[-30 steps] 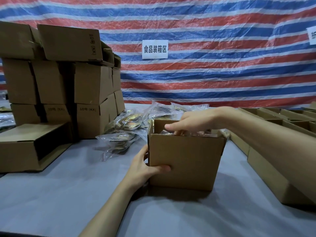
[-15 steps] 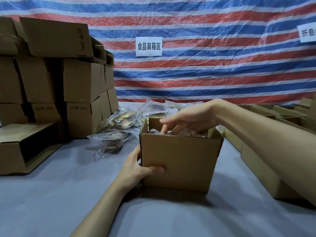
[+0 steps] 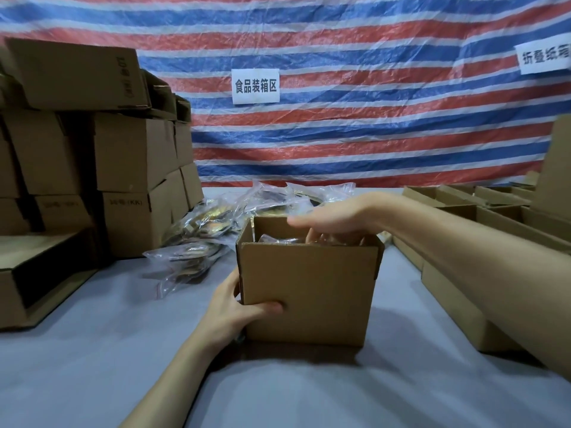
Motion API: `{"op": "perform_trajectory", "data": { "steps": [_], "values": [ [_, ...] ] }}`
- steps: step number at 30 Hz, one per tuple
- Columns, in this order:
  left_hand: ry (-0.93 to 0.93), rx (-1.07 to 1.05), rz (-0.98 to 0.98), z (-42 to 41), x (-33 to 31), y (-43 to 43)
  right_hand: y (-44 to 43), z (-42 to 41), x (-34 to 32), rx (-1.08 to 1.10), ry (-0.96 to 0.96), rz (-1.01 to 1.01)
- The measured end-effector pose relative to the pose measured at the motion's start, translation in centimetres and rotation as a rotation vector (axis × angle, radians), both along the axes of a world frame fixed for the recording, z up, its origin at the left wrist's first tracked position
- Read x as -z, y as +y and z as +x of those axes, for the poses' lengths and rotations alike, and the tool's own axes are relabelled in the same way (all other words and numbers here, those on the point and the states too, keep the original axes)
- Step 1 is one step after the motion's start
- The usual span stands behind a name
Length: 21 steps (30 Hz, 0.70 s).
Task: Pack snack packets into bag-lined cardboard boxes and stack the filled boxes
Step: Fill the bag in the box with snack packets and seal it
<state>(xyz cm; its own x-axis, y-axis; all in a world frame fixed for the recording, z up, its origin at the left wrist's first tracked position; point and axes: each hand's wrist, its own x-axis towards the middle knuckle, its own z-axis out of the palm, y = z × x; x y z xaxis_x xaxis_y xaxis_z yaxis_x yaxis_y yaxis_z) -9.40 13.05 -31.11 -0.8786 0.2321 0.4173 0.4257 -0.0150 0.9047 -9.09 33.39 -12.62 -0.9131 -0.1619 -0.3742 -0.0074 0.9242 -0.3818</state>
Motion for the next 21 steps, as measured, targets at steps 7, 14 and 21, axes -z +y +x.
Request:
{"op": "perform_trajectory", "data": {
  "steps": [7, 14, 21],
  "values": [
    [-0.015, 0.019, 0.027, 0.0, 0.2, 0.0, 0.8, 0.4, 0.7, 0.060, -0.207, -0.162],
    [-0.014, 0.015, 0.025, 0.0, 0.3, -0.3, -0.5, 1.7, 0.4, -0.081, 0.025, 0.200],
    [-0.001, -0.031, 0.003, -0.6, 0.9, -0.4, -2.8, 1.2, -0.2, -0.181, 0.002, 0.110]
  ]
}}
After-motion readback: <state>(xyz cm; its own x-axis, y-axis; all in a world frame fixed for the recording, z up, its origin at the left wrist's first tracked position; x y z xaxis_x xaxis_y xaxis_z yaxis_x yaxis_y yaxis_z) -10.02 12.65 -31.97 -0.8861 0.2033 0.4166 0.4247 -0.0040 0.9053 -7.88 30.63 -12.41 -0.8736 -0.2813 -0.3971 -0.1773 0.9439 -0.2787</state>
